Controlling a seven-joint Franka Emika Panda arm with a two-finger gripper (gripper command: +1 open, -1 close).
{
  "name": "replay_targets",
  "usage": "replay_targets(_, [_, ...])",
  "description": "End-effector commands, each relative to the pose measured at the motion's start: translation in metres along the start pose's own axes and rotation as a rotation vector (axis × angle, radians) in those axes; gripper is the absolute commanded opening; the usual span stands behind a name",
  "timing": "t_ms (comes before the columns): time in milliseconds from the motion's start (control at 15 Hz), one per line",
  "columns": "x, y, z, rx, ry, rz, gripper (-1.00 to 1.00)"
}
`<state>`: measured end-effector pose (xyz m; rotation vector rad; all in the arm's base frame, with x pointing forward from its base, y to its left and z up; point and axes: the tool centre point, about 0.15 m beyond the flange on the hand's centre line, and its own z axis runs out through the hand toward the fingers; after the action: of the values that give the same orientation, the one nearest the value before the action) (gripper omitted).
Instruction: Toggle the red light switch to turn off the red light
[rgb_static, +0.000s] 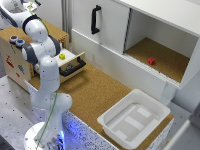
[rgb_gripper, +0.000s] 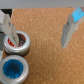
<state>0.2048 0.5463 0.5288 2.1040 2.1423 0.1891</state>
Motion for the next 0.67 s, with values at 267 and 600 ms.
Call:
replay_targets(267, [-0.084, -0.021, 0.023, 0.072, -0.033, 0.247, 1.00])
replay_targets(600, [-0.156, 0.003, 0.023, 0.034, -0.038, 0.238, 1.00])
